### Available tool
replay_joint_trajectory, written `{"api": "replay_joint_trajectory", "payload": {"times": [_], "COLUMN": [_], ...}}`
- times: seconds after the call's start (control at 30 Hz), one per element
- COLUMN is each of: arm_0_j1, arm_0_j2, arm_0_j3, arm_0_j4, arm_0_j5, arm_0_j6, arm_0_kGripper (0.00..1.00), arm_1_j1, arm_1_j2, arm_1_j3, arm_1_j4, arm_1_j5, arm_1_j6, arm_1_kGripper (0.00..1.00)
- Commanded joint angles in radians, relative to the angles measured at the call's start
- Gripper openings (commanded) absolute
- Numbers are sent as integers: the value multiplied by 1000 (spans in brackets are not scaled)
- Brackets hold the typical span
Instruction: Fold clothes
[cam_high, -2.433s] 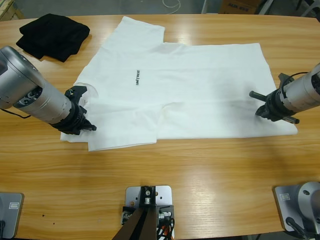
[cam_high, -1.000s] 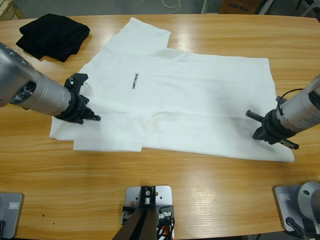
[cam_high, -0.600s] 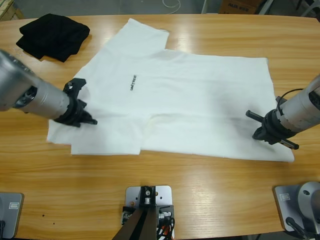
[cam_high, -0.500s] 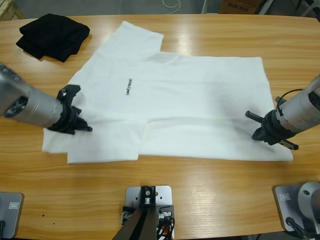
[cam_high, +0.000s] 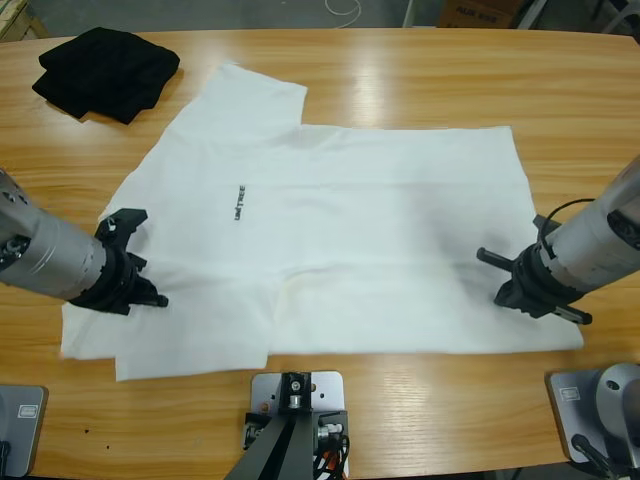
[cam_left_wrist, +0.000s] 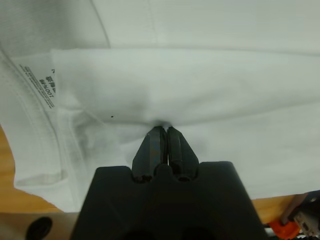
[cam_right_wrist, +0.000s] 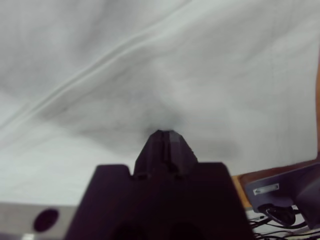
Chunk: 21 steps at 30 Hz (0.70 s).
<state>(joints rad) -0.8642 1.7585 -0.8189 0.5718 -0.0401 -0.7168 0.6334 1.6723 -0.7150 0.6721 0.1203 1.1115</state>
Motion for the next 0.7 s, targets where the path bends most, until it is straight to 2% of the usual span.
{"api": "replay_joint_trajectory", "payload": {"times": [0.03,0.07,0.1,0.13,0.17,0.2,0.23,0.27,0.3,0.43,0.5,0.57,0.67,0.7], "arm_0_j1": [-78,-78,-77,-69,-48,-17,21,64,110,236,256,259,333,366], "arm_0_j2": [63,62,60,55,46,31,13,-8,-24,-21,-16,-22,-4,16], "arm_0_j3": [60,57,53,45,31,14,-5,-25,-49,-199,-281,-350,-385,-395], "arm_0_j4": [75,76,78,84,94,104,110,111,111,113,142,190,187,172], "arm_0_j5": [-39,-33,-19,-3,12,31,48,64,75,91,91,91,78,54], "arm_0_j6": [-85,-91,-101,-112,-113,-107,-100,-81,-40,117,148,153,218,262], "arm_0_kGripper": [0,0,0,0,36,237,393,497,541,549,551,595,599,636], "arm_1_j1": [82,86,88,88,87,78,51,11,-36,-190,-223,-245,-324,-364], "arm_1_j2": [-2,-5,-15,-35,-66,-107,-141,-162,-168,-136,-117,-112,-97,-85], "arm_1_j3": [30,28,27,25,12,-11,-35,-55,-75,-157,-209,-246,-287,-295], "arm_1_j4": [28,26,25,30,47,59,73,81,84,90,111,121,85,71], "arm_1_j5": [24,16,12,10,-8,-41,-72,-94,-109,-121,-123,-123,-118,-94], "arm_1_j6": [66,66,57,34,14,-19,-68,-122,-183,-354,-413,-456,-562,-602], "arm_1_kGripper": [0,0,41,393,672,793,865,881,915,959,959,959,926,908]}}
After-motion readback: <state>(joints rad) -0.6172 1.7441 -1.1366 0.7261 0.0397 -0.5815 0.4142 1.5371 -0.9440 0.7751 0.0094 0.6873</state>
